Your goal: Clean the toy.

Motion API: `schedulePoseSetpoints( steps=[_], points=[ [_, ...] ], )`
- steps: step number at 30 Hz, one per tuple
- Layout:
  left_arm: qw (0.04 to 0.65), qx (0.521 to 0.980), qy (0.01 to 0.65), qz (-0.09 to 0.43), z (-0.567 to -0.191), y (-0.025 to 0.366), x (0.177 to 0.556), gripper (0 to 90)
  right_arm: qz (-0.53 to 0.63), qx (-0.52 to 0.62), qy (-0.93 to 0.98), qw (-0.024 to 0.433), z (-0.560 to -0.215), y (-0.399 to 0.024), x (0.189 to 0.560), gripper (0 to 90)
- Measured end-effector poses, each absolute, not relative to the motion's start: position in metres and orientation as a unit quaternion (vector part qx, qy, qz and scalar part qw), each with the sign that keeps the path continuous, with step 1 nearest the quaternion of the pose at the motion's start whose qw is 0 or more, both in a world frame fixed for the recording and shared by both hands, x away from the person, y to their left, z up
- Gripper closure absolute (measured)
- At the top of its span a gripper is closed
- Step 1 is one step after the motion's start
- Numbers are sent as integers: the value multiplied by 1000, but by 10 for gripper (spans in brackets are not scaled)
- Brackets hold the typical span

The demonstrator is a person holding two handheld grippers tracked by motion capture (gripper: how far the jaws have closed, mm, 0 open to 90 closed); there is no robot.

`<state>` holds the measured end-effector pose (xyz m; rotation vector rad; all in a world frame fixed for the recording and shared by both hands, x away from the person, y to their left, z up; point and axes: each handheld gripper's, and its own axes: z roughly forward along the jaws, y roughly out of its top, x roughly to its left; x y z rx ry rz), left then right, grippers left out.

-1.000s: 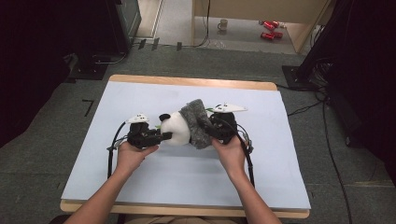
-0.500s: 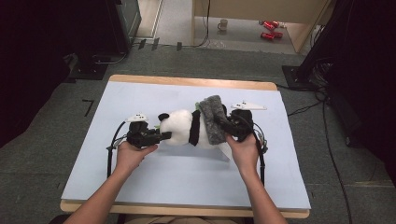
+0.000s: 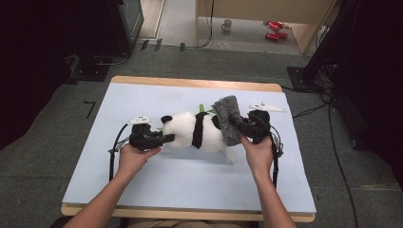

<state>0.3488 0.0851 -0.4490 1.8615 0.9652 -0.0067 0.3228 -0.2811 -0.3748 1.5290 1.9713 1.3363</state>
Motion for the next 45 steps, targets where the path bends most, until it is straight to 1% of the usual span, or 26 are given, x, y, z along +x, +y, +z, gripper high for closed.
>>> schedulePoseSetpoints(
  steps=[6,15,21,23,27,31,36,38,43,45],
  points=[
    [503,766,401,5,-449,83,345,644,497,510,688,139,-358,-267,318,791],
    [510,761,400,25,-446,79,337,639,517,454,718,107,-346,-220,316,790],
    [515,760,395,39,-444,76,331,637,512,427,741,79,-354,-185,317,789],
    [515,759,395,39,-443,75,330,637,511,425,744,76,-355,-182,318,789],
    [516,760,392,43,-442,73,327,636,504,414,756,55,-366,-167,319,786],
    [508,766,393,42,-442,72,325,638,494,413,763,57,-381,-164,324,789],
    [508,767,390,40,-443,72,327,641,473,398,780,98,-382,-164,323,790],
    [506,769,390,35,-444,75,329,641,467,399,783,105,-382,-166,323,788],
    [507,765,396,25,-446,79,333,641,455,424,775,114,-386,-184,329,782],
    [510,767,390,26,-445,79,334,641,459,442,764,102,-388,-196,332,785]
  ],
)
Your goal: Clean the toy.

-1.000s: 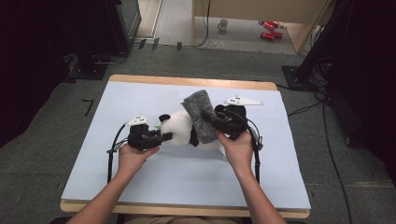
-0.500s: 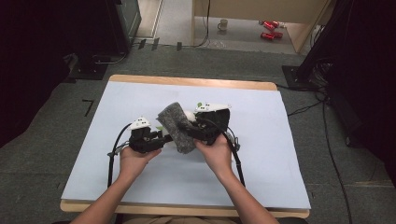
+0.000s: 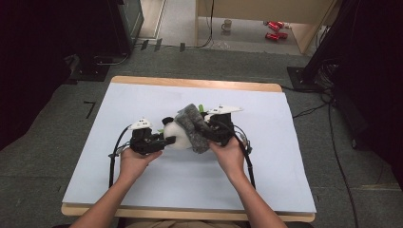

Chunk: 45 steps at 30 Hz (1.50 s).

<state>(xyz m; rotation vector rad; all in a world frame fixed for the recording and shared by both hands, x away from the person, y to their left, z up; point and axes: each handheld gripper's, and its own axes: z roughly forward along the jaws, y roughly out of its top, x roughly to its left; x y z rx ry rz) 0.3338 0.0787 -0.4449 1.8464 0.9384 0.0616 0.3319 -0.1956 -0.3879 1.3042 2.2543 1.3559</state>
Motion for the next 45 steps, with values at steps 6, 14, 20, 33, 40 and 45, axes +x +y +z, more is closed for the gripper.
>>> schedulePoseSetpoints(
  steps=[6,14,20,33,40,45],
  points=[
    [511,767,387,16,-445,80,336,641,460,457,754,108,-384,-213,333,788],
    [511,767,387,6,-445,82,344,641,469,481,731,118,-381,-241,331,790],
    [508,767,393,-9,-447,85,352,640,466,497,720,132,-382,-257,328,790],
    [505,765,400,-17,-447,86,359,638,451,523,707,152,-388,-278,324,792],
    [504,765,400,-16,-447,87,359,635,452,530,702,150,-396,-287,325,792],
    [502,764,405,-18,-447,90,360,635,441,539,700,158,-388,-294,322,793]
  ],
)
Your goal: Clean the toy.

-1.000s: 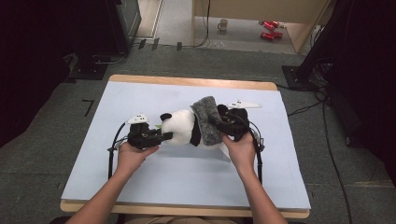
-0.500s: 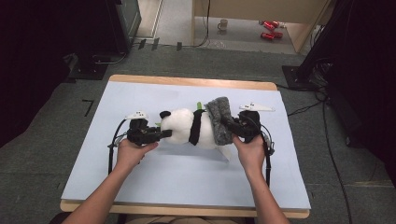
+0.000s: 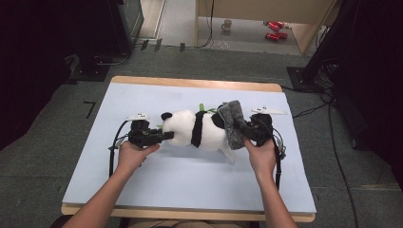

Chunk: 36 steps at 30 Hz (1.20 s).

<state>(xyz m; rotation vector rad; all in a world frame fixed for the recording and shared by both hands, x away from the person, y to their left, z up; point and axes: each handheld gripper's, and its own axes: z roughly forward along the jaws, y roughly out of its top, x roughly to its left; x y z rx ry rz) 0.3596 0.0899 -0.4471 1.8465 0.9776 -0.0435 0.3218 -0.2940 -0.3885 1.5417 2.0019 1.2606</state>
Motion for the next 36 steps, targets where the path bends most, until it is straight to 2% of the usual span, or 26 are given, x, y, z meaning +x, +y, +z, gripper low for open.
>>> schedulePoseSetpoints(
  steps=[6,10,16,18,23,29,36],
  points=[
    [501,766,404,-21,-447,92,359,634,465,507,705,170,-362,-284,305,792],
    [502,766,401,-21,-445,92,357,633,486,479,715,150,-352,-271,296,791],
    [506,770,390,-12,-445,92,354,618,457,477,740,124,-372,-256,299,791],
    [509,771,382,-3,-446,92,353,573,451,484,740,119,-380,-257,303,789],
    [521,771,365,-1,-451,96,356,399,456,486,735,124,-385,-259,308,787],
    [511,796,322,47,-453,94,353,332,453,484,736,134,-385,-259,311,785],
    [505,811,288,64,-457,95,353,312,454,485,736,134,-386,-261,317,779]
  ],
)
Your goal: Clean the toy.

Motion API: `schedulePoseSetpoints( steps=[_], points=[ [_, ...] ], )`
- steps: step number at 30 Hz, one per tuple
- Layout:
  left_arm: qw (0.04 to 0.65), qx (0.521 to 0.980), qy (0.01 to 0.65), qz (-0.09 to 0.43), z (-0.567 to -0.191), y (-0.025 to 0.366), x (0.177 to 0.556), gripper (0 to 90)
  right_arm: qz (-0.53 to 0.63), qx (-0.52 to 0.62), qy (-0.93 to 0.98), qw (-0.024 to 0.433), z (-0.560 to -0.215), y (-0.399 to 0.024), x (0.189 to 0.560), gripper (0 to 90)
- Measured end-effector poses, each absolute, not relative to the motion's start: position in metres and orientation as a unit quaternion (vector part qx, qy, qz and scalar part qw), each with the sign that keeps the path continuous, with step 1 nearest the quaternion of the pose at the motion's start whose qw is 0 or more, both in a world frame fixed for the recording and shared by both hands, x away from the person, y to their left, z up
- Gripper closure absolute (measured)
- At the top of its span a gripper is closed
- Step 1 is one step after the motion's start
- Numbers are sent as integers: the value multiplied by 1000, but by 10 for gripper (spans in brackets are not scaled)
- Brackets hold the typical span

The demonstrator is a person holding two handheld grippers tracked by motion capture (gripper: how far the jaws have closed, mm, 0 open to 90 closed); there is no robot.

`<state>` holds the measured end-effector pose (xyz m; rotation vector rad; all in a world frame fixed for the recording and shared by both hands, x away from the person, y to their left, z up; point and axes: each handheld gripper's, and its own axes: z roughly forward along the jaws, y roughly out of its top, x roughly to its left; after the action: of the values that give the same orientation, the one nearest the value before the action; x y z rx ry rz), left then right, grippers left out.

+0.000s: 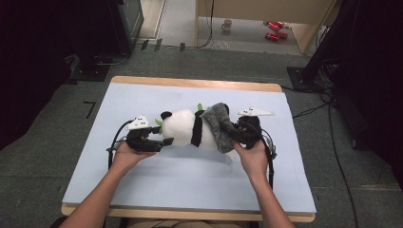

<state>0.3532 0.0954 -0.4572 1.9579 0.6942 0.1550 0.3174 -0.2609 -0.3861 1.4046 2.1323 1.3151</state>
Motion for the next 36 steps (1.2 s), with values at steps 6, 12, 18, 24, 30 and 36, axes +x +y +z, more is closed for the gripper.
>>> schedulePoseSetpoints(
  steps=[6,12,18,24,30,36],
  points=[
    [488,820,290,68,-466,92,359,297,455,490,731,136,-387,-265,323,778],
    [518,807,276,68,-473,91,367,290,455,491,729,141,-388,-267,326,777],
    [520,801,286,81,-479,82,369,278,460,497,722,138,-389,-267,331,775],
    [498,810,302,73,-478,80,367,523,478,500,709,138,-379,-261,326,794],
    [490,810,316,58,-474,79,362,626,512,481,702,118,-365,-245,319,794],
    [487,818,307,20,-465,79,348,693,524,461,711,88,-363,-222,316,793]
  ],
)
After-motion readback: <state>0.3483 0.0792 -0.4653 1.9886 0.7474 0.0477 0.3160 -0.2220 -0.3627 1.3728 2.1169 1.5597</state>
